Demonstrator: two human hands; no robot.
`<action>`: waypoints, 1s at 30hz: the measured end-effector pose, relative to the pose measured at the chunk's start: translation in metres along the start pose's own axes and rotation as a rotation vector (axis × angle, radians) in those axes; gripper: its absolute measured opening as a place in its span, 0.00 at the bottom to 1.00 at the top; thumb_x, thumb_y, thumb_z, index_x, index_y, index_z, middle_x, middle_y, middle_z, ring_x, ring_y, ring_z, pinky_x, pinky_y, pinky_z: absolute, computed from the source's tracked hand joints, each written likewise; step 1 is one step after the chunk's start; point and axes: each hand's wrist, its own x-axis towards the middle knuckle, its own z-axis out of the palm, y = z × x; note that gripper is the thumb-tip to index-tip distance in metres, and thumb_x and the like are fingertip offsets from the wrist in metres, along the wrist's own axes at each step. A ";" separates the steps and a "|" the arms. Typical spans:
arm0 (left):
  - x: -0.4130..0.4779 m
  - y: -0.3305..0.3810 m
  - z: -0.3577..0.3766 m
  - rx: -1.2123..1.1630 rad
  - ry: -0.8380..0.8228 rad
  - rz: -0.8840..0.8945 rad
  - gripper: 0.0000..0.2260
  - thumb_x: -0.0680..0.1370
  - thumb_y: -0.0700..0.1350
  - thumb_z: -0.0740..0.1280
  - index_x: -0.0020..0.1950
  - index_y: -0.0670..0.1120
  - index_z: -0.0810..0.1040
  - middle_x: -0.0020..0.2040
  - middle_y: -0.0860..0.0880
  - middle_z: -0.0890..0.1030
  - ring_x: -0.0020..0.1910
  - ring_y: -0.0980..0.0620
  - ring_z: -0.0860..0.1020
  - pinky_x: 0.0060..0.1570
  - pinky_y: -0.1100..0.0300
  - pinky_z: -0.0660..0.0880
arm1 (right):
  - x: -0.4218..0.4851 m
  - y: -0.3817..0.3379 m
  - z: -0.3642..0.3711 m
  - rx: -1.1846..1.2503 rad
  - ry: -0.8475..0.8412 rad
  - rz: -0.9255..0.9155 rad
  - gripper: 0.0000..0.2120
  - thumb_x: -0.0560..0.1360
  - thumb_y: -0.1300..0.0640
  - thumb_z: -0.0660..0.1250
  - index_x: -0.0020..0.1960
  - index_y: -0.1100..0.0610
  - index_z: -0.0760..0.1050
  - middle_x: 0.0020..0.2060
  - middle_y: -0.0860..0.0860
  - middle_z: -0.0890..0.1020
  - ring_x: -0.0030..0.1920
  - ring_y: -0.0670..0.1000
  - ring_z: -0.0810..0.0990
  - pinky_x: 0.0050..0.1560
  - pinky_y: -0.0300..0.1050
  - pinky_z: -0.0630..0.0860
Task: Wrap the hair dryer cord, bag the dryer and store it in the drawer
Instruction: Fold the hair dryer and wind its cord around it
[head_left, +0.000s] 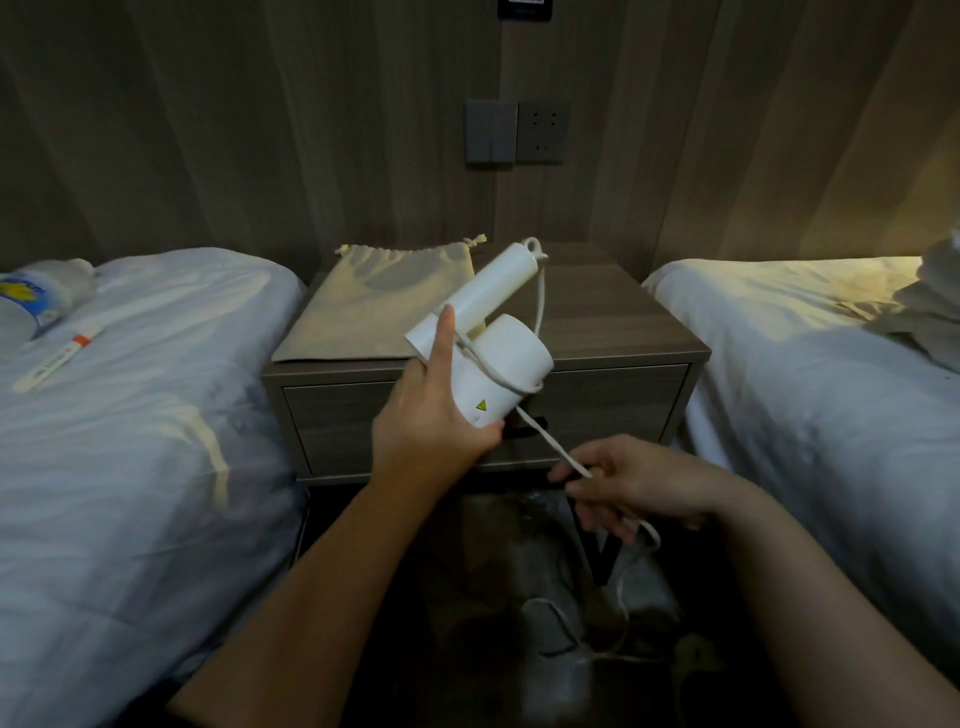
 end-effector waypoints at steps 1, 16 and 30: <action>0.002 -0.002 -0.002 0.032 0.014 -0.011 0.53 0.65 0.56 0.74 0.71 0.64 0.32 0.63 0.46 0.69 0.58 0.46 0.73 0.49 0.53 0.72 | -0.002 -0.002 0.000 -0.062 -0.029 0.021 0.07 0.78 0.64 0.59 0.56 0.58 0.71 0.29 0.52 0.79 0.19 0.44 0.72 0.23 0.36 0.70; -0.014 -0.006 0.023 0.355 -0.135 0.512 0.47 0.61 0.55 0.70 0.75 0.61 0.47 0.49 0.45 0.76 0.43 0.44 0.76 0.35 0.55 0.76 | -0.023 -0.030 -0.005 -0.727 0.722 -0.409 0.04 0.70 0.59 0.70 0.43 0.56 0.82 0.40 0.53 0.85 0.43 0.54 0.82 0.43 0.49 0.76; -0.018 -0.005 0.024 0.376 -0.381 0.642 0.46 0.69 0.59 0.68 0.72 0.65 0.34 0.58 0.47 0.71 0.53 0.49 0.72 0.45 0.57 0.71 | -0.029 -0.013 -0.037 -0.371 0.517 -0.241 0.12 0.69 0.67 0.70 0.41 0.51 0.83 0.38 0.43 0.82 0.42 0.40 0.80 0.44 0.29 0.72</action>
